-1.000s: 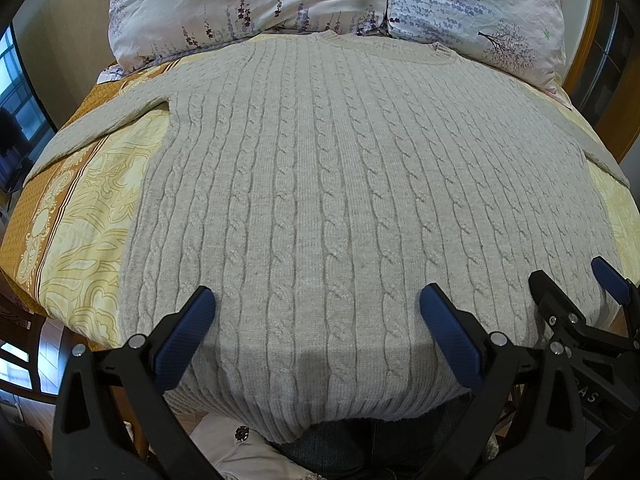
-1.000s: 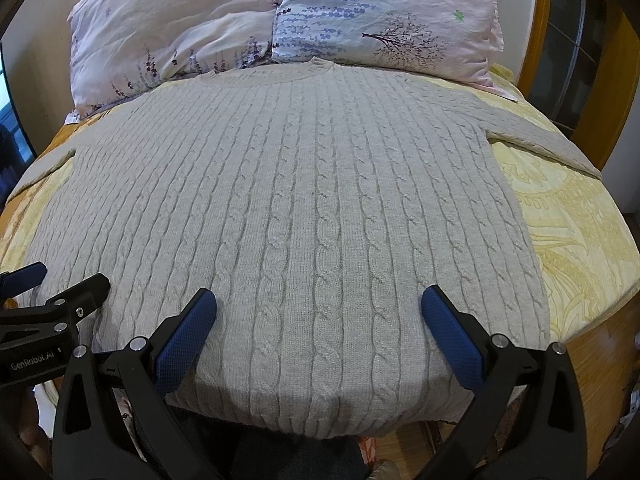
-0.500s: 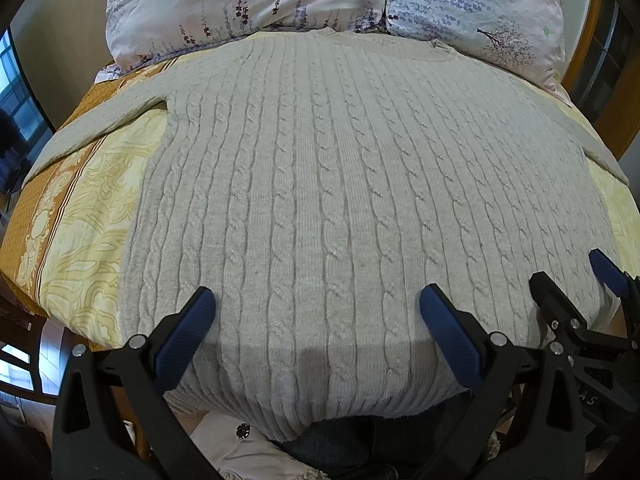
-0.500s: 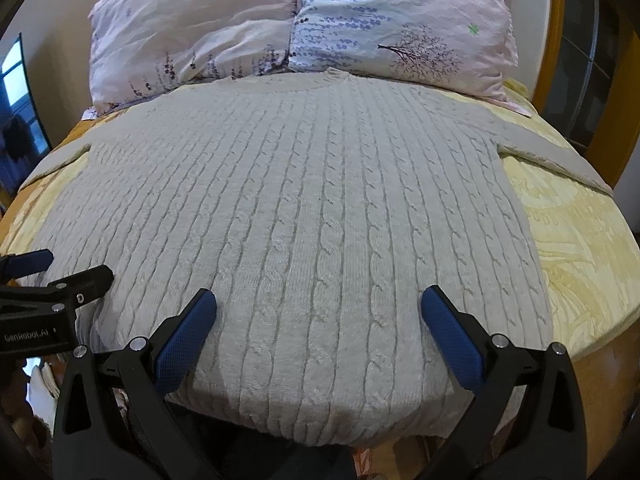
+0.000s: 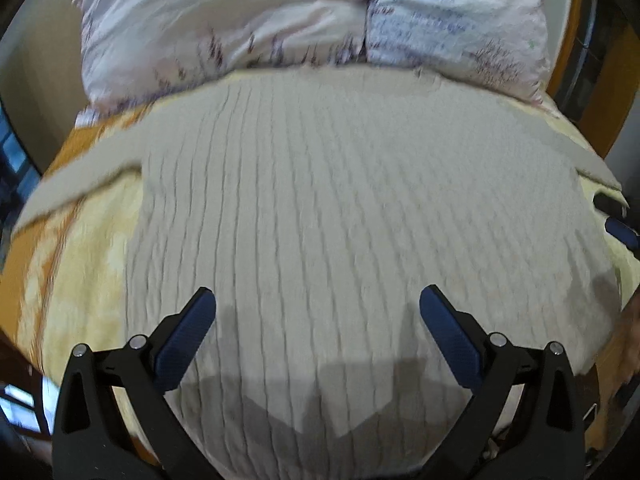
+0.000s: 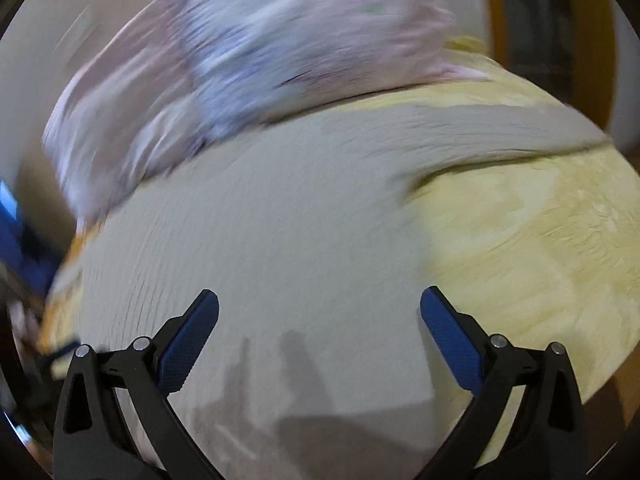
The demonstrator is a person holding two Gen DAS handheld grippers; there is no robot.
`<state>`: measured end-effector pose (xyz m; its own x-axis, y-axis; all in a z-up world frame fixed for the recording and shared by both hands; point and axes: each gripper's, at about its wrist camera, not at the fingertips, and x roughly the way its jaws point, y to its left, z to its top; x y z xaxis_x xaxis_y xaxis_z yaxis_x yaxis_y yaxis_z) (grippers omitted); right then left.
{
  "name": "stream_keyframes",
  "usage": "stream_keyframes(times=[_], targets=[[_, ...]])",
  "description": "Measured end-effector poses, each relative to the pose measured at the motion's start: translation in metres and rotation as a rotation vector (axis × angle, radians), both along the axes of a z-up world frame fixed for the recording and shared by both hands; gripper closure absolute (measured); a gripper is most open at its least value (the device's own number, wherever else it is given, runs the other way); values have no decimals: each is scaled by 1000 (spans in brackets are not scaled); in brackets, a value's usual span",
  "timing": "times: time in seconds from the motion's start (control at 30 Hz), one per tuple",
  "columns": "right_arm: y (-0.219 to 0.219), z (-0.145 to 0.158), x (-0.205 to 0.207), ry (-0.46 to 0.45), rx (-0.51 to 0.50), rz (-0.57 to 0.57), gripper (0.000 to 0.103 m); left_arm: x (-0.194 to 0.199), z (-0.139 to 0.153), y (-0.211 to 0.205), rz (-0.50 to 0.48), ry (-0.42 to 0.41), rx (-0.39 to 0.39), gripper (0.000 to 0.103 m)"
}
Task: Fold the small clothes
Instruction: 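Move the right tool to the sweater sleeve and grasp its cuff, then fold the held sleeve across the sweater body with the right tool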
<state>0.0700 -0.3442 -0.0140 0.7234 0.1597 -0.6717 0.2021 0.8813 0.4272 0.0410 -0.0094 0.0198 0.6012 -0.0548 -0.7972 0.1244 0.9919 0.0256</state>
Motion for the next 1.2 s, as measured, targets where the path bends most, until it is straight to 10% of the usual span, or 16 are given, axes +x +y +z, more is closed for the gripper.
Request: stream_keyframes(times=[0.4,0.77,1.2], targets=[[-155,-27,37,27,389,-354,32,42,45,-24,-193,-150,-31,2],[-189,-37,42,-2,447,-443,63,90,51,-24,-208,-113,-209,2],[-207,-33,41,6,308,-554,91,108,41,-7,-163,-113,-239,2]])
